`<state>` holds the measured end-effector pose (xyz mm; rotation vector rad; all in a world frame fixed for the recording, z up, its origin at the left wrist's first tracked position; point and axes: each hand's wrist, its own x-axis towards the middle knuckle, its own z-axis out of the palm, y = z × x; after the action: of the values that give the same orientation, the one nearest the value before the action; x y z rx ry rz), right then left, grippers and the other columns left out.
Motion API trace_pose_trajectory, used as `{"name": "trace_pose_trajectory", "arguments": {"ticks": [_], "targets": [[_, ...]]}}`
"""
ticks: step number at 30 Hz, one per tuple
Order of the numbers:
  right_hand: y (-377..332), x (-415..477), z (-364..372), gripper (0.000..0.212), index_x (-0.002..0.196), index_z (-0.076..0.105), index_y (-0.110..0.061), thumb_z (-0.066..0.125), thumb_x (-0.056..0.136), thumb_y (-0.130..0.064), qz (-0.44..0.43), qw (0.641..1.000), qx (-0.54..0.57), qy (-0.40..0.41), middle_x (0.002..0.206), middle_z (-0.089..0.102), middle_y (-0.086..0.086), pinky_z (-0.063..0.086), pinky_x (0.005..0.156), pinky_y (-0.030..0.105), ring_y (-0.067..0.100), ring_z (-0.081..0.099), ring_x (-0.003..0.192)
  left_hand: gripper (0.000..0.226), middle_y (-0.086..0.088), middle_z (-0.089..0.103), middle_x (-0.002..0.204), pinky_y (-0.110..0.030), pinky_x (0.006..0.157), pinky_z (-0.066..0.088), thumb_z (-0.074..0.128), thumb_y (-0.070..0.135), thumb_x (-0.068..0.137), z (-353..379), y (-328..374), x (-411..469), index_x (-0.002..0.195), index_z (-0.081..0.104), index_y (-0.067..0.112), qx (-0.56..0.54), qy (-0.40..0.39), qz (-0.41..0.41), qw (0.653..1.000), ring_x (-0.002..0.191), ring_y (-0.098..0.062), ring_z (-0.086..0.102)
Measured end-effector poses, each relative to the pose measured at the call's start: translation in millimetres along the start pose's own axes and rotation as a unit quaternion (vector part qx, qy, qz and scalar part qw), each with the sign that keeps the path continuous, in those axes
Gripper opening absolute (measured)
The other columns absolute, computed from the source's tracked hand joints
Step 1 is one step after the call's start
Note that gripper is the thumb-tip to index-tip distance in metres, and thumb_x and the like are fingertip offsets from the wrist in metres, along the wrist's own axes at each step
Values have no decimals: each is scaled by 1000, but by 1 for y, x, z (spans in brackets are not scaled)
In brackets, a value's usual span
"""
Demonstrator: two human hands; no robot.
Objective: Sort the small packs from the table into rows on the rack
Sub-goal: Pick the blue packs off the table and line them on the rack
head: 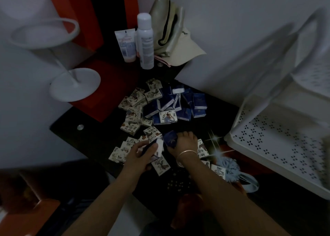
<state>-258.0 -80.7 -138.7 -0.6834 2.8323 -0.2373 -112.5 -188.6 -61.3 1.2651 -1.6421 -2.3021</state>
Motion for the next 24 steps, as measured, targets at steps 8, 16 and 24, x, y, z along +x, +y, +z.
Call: {"name": "trace_pose_trajectory", "arguments": {"ticks": [8,16,24], "targets": [[14,-26,-86,65,132,38,-16,75,78,-21,2,903,429,29,125,56,4,46,89,28,20,57,110,42,-16,53,135,-29,72,49,49,45,96,36,34,6,124,56,16,-157,-61,-63,984,121,-28,54],[71,-76,-214,40,130,46,-20,56,93,-28,-29,882,423,206,121,60,4,50,93,38,18,61,106,36,-6,59,123,-33,70,54,43,-5,95,127,101,-26,116,60,18,-148,-196,108,963,102,-25,63],[131,-130,-322,53,129,35,-26,60,85,-12,-51,860,370,348,98,52,-3,57,61,44,20,64,79,26,7,71,99,-26,68,57,53,0,91,207,141,-87,108,57,20,-151,-255,301,906,87,-14,70]]}}
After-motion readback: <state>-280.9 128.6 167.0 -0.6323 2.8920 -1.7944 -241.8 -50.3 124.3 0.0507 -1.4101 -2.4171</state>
